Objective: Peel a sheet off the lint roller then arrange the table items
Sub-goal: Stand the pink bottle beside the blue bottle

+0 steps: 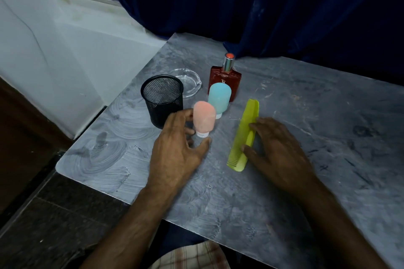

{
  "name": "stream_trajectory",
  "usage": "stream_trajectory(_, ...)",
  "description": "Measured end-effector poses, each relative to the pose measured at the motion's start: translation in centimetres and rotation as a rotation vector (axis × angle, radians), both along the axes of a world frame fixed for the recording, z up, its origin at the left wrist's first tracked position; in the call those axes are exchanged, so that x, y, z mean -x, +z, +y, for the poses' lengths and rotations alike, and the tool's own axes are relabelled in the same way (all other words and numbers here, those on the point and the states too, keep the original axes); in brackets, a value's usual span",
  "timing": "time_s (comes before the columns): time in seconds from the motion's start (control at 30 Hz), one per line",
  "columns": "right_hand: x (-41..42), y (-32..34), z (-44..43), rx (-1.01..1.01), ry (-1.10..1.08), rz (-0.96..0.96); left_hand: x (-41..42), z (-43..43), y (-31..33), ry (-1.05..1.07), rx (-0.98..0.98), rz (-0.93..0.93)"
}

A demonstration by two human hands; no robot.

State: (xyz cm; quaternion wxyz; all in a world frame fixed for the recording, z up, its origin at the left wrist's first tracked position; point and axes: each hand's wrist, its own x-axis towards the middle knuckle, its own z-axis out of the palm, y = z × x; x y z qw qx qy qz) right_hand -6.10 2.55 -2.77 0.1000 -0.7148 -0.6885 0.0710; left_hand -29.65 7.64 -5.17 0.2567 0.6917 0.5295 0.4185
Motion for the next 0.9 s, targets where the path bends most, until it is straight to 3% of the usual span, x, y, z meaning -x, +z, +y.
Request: stream_trajectory(0.9, -0.5, -0.2, 1.0, 0.010, 0.029, -0.034, 0.0, -0.1, -0.2, 0.014, -0.014, 0.017)
